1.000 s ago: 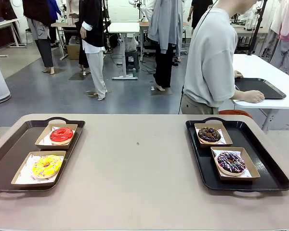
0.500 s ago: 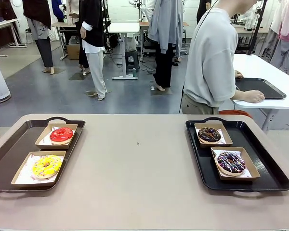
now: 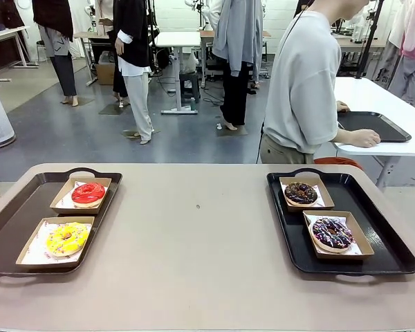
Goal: Individually package the donuts and arrange them on the tray.
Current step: Place the picked Paper togo box on the Handle tray.
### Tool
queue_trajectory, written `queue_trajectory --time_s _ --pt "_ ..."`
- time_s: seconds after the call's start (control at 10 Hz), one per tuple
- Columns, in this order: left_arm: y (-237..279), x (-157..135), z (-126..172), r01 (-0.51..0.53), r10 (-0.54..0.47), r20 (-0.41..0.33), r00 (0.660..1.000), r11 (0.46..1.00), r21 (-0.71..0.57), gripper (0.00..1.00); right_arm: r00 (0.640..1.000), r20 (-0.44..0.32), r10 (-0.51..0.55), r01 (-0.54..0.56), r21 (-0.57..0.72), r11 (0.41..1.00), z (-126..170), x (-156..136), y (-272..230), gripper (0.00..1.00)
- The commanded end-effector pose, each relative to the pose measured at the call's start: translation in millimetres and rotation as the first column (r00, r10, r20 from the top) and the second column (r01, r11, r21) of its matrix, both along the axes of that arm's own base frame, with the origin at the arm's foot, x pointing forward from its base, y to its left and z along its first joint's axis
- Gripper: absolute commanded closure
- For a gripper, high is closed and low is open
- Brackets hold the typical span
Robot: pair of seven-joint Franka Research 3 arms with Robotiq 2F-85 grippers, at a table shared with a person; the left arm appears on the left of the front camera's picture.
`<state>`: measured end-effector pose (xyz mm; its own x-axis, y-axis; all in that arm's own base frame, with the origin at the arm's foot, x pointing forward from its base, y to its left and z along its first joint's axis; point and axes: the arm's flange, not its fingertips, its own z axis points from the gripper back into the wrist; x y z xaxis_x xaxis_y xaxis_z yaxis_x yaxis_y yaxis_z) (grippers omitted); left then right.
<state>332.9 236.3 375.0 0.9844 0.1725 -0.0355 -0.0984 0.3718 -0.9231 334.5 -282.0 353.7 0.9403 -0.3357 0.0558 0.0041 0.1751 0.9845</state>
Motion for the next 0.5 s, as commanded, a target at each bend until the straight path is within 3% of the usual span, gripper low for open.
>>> queue_trajectory --time_s 0.0,0.4 --pt "2.7 -1.2 2.6 -0.001 0.001 -0.001 1.000 1.000 -0.009 0.00 1.000 -0.006 -0.002 0.002 0.001 1.000 2.4 -0.3 0.4 0.00" --pt "2.7 -1.2 2.6 -0.001 0.001 -0.001 1.000 1.000 -0.009 0.00 1.000 -0.006 -0.002 0.002 0.001 1.000 2.4 -0.3 0.4 0.00"
